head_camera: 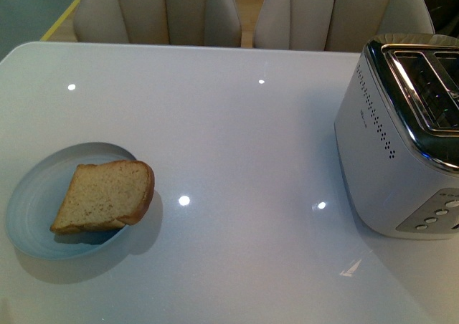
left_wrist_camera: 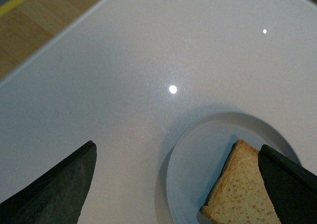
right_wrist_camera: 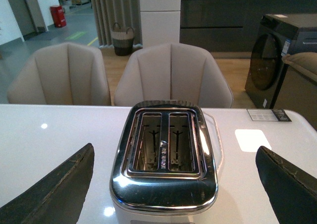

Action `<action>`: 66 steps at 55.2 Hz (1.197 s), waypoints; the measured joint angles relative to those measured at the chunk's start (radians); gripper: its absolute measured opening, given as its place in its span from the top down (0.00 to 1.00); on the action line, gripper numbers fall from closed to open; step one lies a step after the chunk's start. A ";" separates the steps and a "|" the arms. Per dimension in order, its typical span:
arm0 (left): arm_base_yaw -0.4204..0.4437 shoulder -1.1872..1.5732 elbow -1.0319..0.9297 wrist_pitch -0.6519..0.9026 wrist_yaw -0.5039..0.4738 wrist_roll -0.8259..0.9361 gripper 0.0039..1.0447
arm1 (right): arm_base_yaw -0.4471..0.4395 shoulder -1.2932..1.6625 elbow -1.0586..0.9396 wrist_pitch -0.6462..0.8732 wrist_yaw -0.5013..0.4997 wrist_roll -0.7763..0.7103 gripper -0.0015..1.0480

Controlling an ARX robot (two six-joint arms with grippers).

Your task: Left arm holds plate, right arm toasts bread

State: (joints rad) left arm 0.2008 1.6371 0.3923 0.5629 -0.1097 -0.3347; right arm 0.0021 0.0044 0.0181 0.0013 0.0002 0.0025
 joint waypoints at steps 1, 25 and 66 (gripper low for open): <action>0.001 0.015 0.003 0.006 0.001 -0.002 0.07 | 0.000 0.000 0.000 0.000 0.000 0.000 0.09; 0.011 0.441 0.138 0.131 0.037 0.005 0.07 | 0.000 0.000 0.000 0.000 0.000 0.000 0.09; -0.036 0.716 0.359 0.096 0.138 0.082 0.13 | 0.000 0.000 0.000 0.000 0.000 0.000 0.09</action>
State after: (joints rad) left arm 0.1650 2.3528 0.7513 0.6586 0.0280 -0.2531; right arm 0.0021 0.0044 0.0181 0.0013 0.0002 0.0025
